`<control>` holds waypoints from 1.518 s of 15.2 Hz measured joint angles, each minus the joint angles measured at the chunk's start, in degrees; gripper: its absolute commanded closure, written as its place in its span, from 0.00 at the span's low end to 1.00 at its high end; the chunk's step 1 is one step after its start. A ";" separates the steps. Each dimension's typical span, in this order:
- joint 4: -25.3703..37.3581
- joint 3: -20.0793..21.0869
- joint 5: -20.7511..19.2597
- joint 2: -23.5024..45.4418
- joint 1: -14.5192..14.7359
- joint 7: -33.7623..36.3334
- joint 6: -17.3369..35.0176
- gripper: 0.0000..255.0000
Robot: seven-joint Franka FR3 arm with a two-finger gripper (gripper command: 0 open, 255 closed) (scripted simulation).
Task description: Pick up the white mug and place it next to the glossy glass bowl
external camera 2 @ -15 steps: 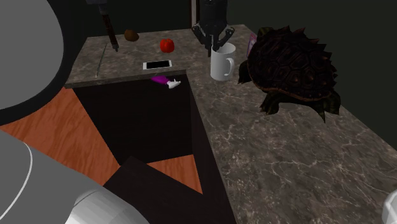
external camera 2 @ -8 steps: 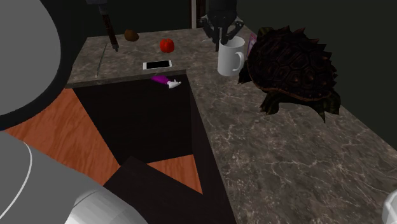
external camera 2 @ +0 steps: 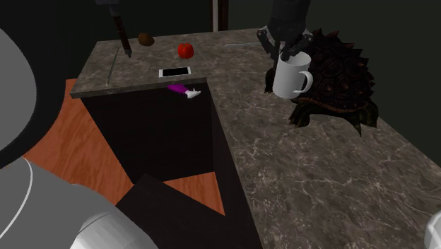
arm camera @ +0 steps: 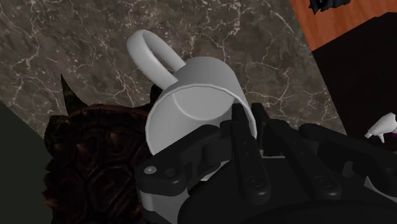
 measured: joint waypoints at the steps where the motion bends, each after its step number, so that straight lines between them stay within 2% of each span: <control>1: 0.24 -0.76 -0.01 0.07 -0.54 -1.32 -0.20 1.00; 6: 1.12 -4.87 0.01 0.80 -3.45 -8.31 -0.40 1.00; 14: 8.14 -11.31 1.94 7.28 -8.36 -19.96 -1.37 1.00; 19: 15.58 -15.08 4.69 13.57 -12.35 -27.78 -3.32 1.00; 22: 22.87 -17.12 7.30 18.91 -15.69 -32.70 -6.01 1.00; 23: 23.05 -17.37 7.62 19.52 -16.18 -33.48 -5.72 1.00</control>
